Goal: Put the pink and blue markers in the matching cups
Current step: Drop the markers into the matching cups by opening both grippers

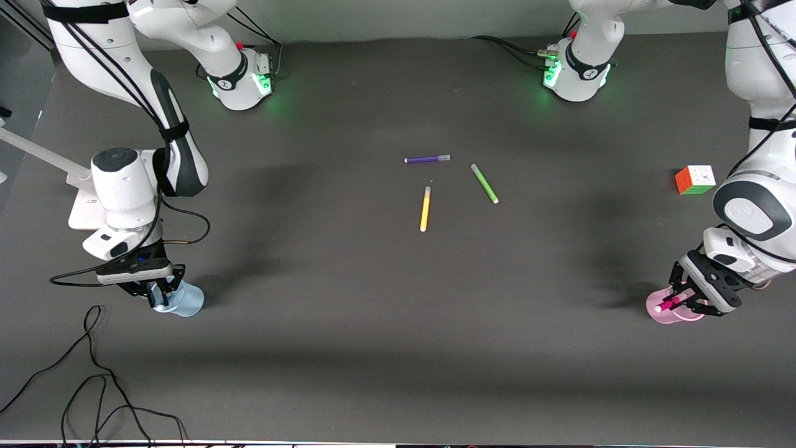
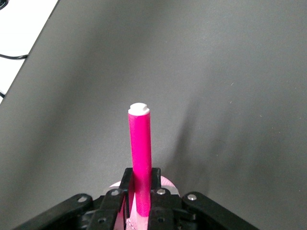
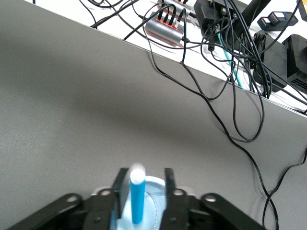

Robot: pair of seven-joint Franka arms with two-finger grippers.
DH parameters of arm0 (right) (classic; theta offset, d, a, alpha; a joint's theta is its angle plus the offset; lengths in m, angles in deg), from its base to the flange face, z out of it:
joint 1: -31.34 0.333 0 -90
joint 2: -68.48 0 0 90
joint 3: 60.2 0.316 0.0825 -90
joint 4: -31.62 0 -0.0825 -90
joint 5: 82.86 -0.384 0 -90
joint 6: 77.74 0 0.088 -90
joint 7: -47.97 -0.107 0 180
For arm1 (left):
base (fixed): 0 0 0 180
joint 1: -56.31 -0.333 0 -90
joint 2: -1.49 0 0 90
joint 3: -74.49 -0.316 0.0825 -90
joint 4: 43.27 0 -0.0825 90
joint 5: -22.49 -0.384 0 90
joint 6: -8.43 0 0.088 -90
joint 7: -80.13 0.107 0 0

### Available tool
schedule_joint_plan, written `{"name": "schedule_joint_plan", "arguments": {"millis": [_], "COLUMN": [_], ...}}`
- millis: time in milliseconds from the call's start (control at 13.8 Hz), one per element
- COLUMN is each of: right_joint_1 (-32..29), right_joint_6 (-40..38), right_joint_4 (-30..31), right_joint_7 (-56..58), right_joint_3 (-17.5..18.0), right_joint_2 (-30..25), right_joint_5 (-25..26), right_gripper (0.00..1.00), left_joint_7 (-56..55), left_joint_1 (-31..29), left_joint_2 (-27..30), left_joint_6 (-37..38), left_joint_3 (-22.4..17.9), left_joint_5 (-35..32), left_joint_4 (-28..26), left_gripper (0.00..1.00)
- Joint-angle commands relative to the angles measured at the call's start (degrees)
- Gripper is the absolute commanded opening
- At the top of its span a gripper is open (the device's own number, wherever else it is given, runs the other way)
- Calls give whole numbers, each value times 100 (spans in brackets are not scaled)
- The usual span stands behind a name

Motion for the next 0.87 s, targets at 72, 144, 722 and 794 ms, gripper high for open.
{"name": "schedule_joint_plan", "arguments": {"millis": [72, 144, 722, 794], "right_joint_1": [3, 3, 187, 214], "right_joint_6": [77, 42, -2090, -2407], "right_joint_4": [29, 20, -550, -665], "right_joint_7": [-141, -132, -132, -132], "right_joint_3": [-9, -1, 43, 52], "right_joint_2": [-20, -47, -705, -802], "right_joint_5": [57, 65, 57, 48], "right_gripper": [100, 100, 100, 100], "left_joint_7": [228, 228, 228, 202], "left_joint_1": [-76, -84, -146, -111], "left_joint_2": [37, 37, 80, 150], "left_joint_6": [-27, -18, 70, 166], "left_joint_3": [50, 58, 50, 50], "left_joint_5": [178, 178, 161, 161], "left_joint_4": [-13, -4, 22, 66], "left_gripper": [0, 20, 99, 99]}}
